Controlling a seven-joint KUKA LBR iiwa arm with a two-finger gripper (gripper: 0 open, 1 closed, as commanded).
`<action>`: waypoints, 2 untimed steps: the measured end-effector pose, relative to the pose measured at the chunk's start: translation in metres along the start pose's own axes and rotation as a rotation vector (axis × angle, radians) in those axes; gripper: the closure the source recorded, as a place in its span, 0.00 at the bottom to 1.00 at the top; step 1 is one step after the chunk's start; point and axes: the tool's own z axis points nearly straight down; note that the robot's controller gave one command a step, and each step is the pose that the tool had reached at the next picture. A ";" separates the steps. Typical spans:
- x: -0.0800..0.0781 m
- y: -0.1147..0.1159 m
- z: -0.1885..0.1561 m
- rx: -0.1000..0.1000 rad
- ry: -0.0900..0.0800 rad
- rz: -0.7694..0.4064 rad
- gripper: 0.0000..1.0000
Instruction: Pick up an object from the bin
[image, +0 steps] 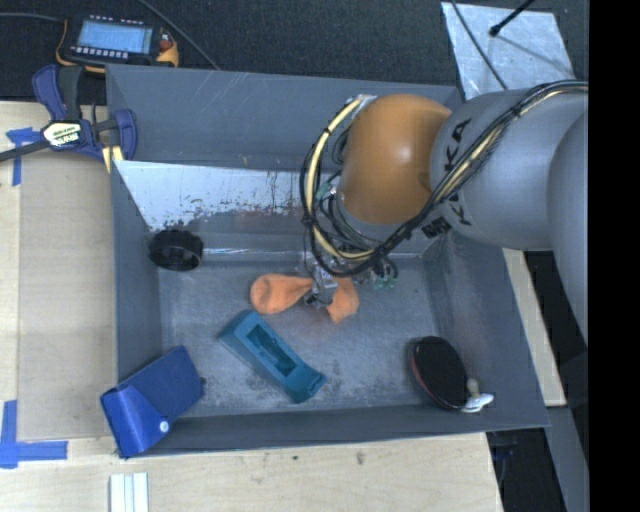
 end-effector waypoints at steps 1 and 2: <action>0.000 0.000 0.000 0.000 0.000 0.000 1.00; 0.016 -0.040 -0.138 0.001 -0.003 0.021 1.00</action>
Offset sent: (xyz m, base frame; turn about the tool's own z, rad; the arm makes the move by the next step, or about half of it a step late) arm -0.0103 -0.0410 0.1371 0.0190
